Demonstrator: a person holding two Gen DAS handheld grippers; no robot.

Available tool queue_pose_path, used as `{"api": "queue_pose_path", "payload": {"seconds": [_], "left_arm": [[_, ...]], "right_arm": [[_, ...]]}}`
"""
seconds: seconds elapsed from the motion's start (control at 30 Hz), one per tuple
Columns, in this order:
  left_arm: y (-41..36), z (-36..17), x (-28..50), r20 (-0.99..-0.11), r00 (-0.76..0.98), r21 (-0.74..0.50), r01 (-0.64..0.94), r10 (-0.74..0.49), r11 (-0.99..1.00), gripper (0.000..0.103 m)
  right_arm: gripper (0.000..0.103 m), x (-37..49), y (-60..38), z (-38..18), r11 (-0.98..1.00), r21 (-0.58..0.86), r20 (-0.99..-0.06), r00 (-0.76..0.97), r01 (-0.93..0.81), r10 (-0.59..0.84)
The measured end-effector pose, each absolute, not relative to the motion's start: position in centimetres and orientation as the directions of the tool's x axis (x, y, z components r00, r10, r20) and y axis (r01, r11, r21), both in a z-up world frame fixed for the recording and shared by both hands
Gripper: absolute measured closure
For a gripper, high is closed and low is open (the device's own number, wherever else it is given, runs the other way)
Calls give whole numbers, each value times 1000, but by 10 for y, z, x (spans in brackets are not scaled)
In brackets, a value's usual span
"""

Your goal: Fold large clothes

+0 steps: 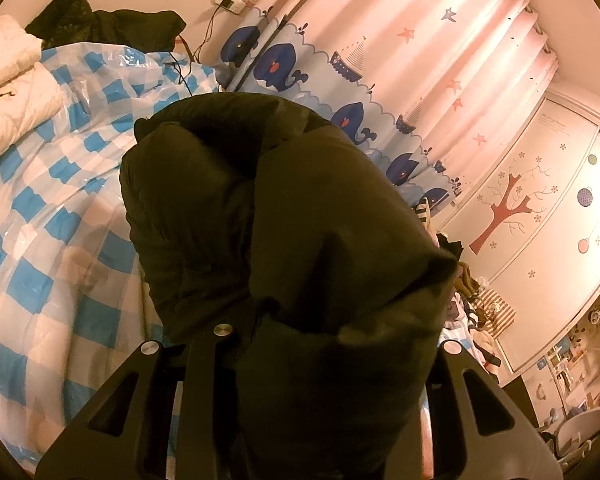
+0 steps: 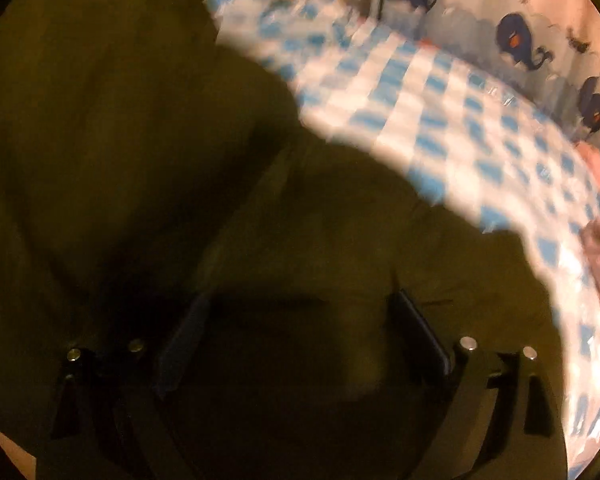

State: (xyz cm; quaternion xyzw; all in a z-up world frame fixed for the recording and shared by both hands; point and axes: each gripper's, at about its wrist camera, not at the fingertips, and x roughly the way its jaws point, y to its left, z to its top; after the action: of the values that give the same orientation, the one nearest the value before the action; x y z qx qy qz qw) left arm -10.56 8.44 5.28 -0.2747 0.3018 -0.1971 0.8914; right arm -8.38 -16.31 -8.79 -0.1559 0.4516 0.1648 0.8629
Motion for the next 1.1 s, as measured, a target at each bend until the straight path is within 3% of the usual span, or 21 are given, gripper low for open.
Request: {"api": "queue_pose_path", "payload": {"seconds": [1.1], "left_arm": [[-28, 75, -110, -481, 652, -514, 331, -586, 791, 76]], "right_arm": [[11, -144, -186, -85, 903, -93, -807, 563, -419, 178]]}}
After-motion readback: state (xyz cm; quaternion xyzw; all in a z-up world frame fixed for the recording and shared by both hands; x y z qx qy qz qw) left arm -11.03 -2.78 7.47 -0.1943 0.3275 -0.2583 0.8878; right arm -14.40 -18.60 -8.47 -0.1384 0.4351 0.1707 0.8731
